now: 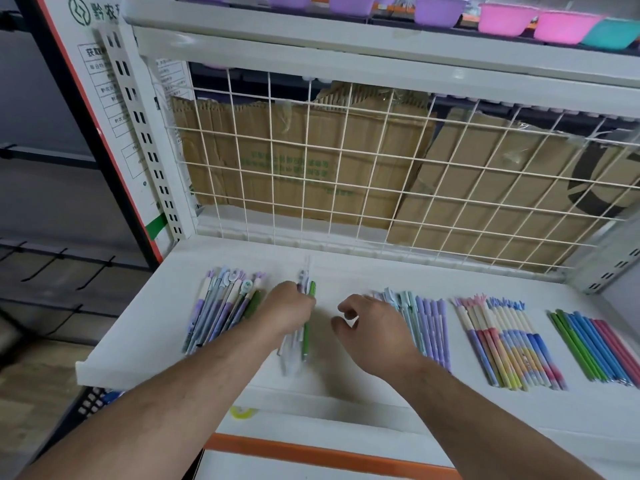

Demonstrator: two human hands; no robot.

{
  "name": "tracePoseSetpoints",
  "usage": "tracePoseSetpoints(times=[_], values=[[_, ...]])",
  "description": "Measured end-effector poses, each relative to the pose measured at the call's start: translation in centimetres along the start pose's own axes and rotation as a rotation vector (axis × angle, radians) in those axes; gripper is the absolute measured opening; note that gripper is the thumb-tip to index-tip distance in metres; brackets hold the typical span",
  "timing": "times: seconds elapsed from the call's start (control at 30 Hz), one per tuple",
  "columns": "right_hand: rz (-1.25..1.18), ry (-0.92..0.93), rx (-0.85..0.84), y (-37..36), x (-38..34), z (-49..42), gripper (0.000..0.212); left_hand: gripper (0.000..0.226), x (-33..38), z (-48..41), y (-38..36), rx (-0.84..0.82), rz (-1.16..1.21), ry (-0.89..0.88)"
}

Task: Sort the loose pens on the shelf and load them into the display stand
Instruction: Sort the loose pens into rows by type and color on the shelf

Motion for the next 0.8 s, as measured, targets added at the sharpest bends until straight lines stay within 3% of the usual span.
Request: tracePoseSetpoints(times=[0.1,0.2,0.57,0.8], values=[[-0.178,-0.136,-0.020,0.7,0.6,0.3,0.027,0.012,1.5,1.0,-1.3,-0.079,0.344,0.099],[-0.306,-0.238,-0.055,1.6,1.7,0.6,0.021,0.016,3.0,2.2,-2.7,-0.144,0.469,0.109],[-0.450,-0.348,-0.028,7.0,9.1,3.0,0.021,0.012,8.7,6.1,-10.5,-0.286,0.548,0.100],[-0.355,-0.369,0.077,11.2,16.7,4.4,0.018,0.012,13.1,8.2,-16.5,-0.249,0.483,0.076]])
Point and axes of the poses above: each hand's wrist, its own z-axis away from the middle knuckle, its own y-axis out of the back of the hand, x = y × z, the point moved 3 cm from there along -z, towards the middle knuckle, and after that the axes turned 9 degrees about x, right-handed, at the moved point
